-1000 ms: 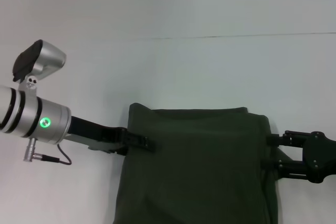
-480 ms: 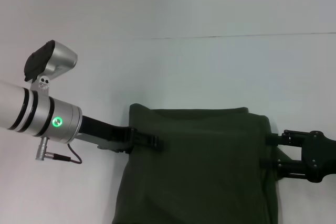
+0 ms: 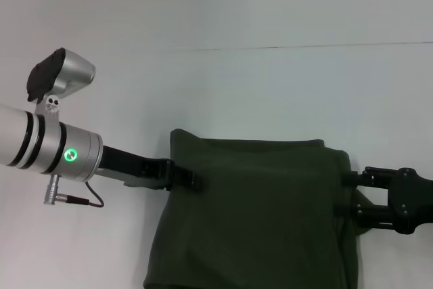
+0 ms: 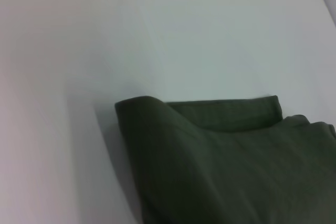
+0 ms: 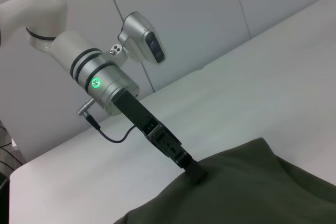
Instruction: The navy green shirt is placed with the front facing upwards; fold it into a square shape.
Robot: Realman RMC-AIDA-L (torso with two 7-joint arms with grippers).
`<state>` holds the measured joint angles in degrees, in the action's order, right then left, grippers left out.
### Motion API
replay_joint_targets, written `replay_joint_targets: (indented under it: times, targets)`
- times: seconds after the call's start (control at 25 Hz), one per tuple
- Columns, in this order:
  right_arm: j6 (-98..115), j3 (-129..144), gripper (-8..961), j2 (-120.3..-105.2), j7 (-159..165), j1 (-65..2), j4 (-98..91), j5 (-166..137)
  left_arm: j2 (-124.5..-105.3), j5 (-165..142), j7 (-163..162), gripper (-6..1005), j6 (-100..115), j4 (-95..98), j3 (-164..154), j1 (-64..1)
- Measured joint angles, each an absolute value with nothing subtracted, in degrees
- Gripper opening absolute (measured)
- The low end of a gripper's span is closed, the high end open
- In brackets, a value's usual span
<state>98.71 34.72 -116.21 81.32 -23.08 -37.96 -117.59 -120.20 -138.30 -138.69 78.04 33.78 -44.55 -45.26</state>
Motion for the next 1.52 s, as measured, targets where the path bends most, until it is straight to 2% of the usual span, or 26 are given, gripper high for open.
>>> replay_joint_targets:
  times: [0.4,0.92,1.24,1.52]
  targets:
    - [98.7,34.72,748,-116.28,81.33,-23.34,-37.99,-117.59,-120.84,-138.14,-137.33,367,77.39,33.85,-44.31,-45.24]
    - [98.41,34.41,749,-116.47,81.39,-23.95,-38.06,-117.6,-121.01,-137.36,-136.89,88,73.58,33.58,-41.62,-45.02]
    - [98.29,34.29,748,-116.59,81.39,-24.25,-38.06,-117.6,-120.2,-137.36,-136.74,83,71.41,33.93,-36.43,-43.77]
    - [98.23,34.28,748,-116.65,81.39,-24.67,-38.06,-117.6,-118.36,-137.39,-137.06,82,75.21,34.51,-31.34,-41.06]
